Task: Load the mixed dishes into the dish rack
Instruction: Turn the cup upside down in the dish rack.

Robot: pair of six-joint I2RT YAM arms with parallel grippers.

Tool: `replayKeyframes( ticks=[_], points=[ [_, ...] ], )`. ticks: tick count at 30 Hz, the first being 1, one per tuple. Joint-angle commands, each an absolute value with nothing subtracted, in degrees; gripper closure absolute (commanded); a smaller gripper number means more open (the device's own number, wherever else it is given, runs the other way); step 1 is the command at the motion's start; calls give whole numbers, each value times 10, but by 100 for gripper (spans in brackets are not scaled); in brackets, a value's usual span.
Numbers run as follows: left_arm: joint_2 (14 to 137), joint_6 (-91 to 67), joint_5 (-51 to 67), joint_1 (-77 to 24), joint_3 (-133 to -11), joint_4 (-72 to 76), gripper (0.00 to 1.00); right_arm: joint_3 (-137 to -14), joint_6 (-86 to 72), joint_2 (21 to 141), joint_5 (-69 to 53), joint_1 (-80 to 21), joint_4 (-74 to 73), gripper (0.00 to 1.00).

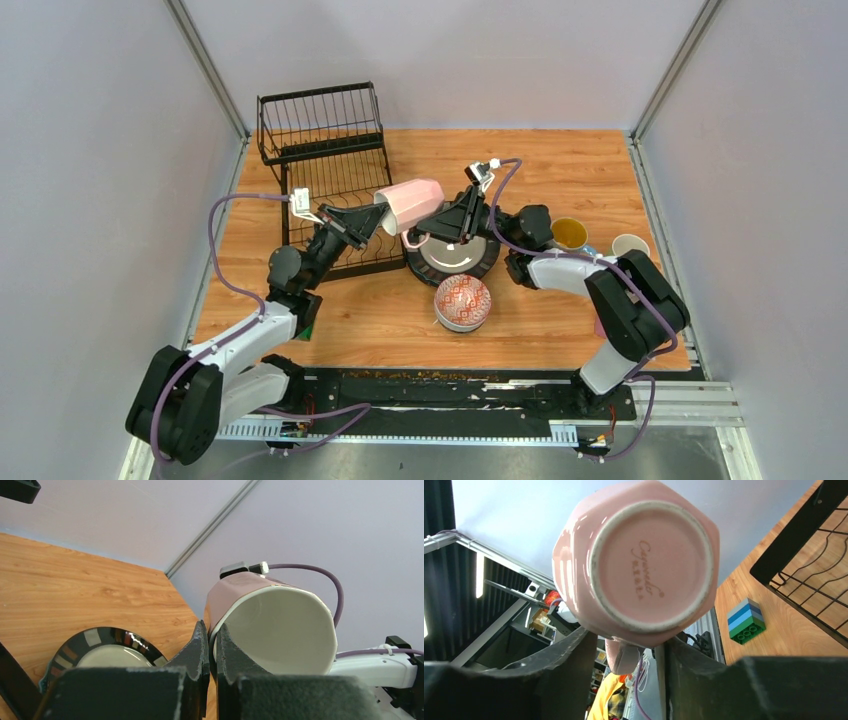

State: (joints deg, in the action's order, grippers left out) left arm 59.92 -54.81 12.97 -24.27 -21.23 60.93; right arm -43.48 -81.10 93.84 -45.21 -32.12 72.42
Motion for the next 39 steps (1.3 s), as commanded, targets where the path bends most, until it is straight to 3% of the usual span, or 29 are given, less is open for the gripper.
replayKeyframes(
  ticks=[1,6,11,17,21,26,29,32,34,37,39],
  points=[
    [582,-560,133,-240,-241,697,100,-447,-833,937,-437,-323,807,58],
    [570,-548,133,-240,-247,674,100,-455,-844,937,-448,-323,814,72],
    [571,-544,134,-240,-246,671,100,-455,-843,935,-451,-323,825,99],
    [553,-521,108,-240,-236,638,97,-459,-779,900,-444,-323,735,100],
    [525,-482,92,-240,-238,570,85,-463,-710,856,-413,-326,628,100],
    [506,-452,73,-240,-245,497,61,-485,-638,831,-376,-336,524,100],
    [503,-443,66,-240,-248,465,57,-492,-624,834,-360,-340,502,100],
    [495,-427,45,-239,-254,425,44,-502,-606,840,-347,-344,473,100],
    [478,-413,22,-239,-262,377,33,-516,-579,841,-330,-349,432,100],
    [452,-395,-33,-239,-272,267,8,-539,-533,841,-292,-360,366,100],
    [429,-396,-103,-239,-281,178,1,-559,-496,842,-256,-370,315,100]
  ],
)
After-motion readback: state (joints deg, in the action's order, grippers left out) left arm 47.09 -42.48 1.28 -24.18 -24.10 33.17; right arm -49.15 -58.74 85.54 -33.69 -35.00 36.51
